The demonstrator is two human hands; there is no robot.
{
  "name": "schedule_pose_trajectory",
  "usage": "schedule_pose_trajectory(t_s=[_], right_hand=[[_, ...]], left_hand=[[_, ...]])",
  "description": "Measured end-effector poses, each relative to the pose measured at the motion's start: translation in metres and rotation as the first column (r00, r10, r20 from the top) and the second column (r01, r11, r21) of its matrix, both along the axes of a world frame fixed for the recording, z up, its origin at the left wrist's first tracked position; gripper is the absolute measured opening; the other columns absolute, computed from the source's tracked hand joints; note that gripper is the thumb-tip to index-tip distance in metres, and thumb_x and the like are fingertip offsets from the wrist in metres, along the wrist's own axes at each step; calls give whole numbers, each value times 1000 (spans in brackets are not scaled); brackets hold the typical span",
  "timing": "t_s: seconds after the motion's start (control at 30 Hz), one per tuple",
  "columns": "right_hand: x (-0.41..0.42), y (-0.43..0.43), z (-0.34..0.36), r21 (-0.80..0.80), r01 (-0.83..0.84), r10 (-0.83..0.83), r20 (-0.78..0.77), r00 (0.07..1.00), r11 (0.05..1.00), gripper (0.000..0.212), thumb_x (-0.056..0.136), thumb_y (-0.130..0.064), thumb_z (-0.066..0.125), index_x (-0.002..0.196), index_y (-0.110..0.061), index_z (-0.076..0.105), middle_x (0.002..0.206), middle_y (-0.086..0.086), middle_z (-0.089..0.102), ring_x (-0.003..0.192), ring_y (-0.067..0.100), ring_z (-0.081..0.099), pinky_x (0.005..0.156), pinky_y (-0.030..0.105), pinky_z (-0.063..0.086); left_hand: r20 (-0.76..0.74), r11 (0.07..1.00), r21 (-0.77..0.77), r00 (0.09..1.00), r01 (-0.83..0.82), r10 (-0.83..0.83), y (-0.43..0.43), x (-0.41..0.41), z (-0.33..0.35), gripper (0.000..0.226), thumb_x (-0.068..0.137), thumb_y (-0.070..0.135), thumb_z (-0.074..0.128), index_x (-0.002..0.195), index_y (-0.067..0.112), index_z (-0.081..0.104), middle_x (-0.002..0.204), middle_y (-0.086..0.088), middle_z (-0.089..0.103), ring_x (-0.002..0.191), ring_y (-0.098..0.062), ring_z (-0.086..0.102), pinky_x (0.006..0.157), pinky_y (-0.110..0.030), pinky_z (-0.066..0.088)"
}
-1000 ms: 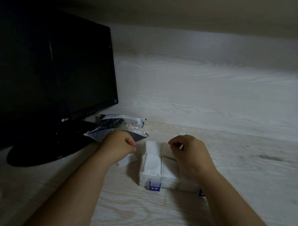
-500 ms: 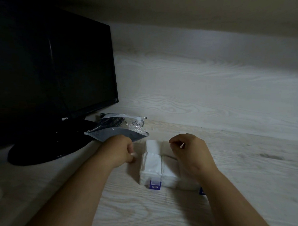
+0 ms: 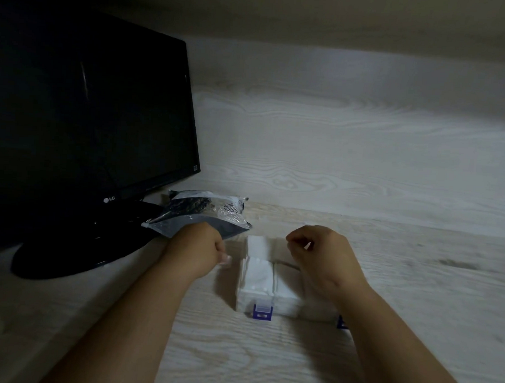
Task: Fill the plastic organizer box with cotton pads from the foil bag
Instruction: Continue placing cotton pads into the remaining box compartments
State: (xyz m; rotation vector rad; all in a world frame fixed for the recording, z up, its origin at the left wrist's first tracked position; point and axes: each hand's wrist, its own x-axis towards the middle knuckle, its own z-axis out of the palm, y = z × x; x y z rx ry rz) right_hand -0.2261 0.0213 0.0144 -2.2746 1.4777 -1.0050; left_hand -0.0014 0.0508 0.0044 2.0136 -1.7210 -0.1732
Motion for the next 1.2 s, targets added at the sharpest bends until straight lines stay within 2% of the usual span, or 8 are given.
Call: schedule_pose_trajectory(t_s=[0.1, 0.23, 0.43, 0.6, 0.77, 0.87, 1.1, 1.2], right_hand=[[0, 1, 0, 7, 5, -5, 3, 1000, 1000, 17, 89, -23, 61, 97, -29, 74, 93, -14, 67, 77, 3, 58, 75, 20, 47], [0, 1, 1, 8, -1, 1, 4, 1000, 1000, 16, 89, -21, 61, 98, -27, 74, 89, -14, 65, 75, 2, 56, 72, 16, 41], [1, 0, 1, 8, -1, 1, 14, 1000, 1000, 17, 90, -20, 61, 99, -26, 74, 88, -15, 64, 70, -2, 53, 64, 3, 33], [2, 1, 3, 14, 8, -9, 60, 998, 1000, 18, 90, -20, 62, 101, -27, 73, 91, -15, 67, 71, 0, 55, 66, 8, 38], [5, 3, 6, 28, -19, 12, 230, 973, 999, 10, 89, -26, 67, 97, -31, 68, 84, -16, 65, 74, -3, 58, 63, 4, 40], [8, 5, 8, 66, -56, 31, 328, 944, 996, 6, 88, -28, 69, 93, -27, 66, 86, -11, 69, 80, 4, 63, 71, 19, 50], [12, 13, 12, 146, -153, 85, 390, 917, 977, 14, 88, -33, 69, 88, -27, 56, 86, -8, 72, 66, -1, 60, 58, 18, 43], [16, 15, 14, 172, -189, 98, 435, 895, 967, 17, 86, -29, 70, 88, -27, 54, 80, -6, 73, 62, 9, 61, 57, 24, 46]], left_hand=[[-34, 997, -74, 999, -32, 30, -3, 0, 1, 12, 82, 27, 74, 72, 19, 73, 75, 3, 72, 75, -14, 66, 67, -24, 48], [-146, 984, -170, 989, -58, 33, -6, 1, 0, 12, 81, 25, 74, 69, 21, 72, 71, 7, 71, 73, -13, 65, 74, -30, 54], [-231, 957, -283, 973, -63, -4, -6, -2, 2, 6, 82, 21, 75, 77, 25, 73, 72, 9, 68, 71, -9, 62, 69, -25, 50], [-363, 891, -443, 928, -94, -83, -6, -12, 8, 3, 84, 15, 73, 85, 17, 74, 72, 14, 64, 70, 0, 59, 65, -18, 45], [-684, 906, -393, 708, -158, -174, -6, -23, 15, 7, 88, 11, 67, 87, 16, 72, 80, 6, 70, 72, -3, 63, 63, -11, 46], [-798, 940, -323, 564, -107, -210, 0, -31, 19, 11, 91, 9, 63, 88, 17, 70, 74, 5, 69, 54, 5, 59, 48, -8, 41], [-828, 964, -264, 516, -11, -221, 2, -42, 20, 15, 93, 8, 59, 88, 18, 68, 72, 3, 71, 52, -2, 56, 48, -17, 42], [-829, 965, -258, 503, 45, -245, 0, -46, 19, 12, 93, 8, 60, 94, 15, 69, 72, -2, 71, 52, -4, 55, 48, -19, 42]])
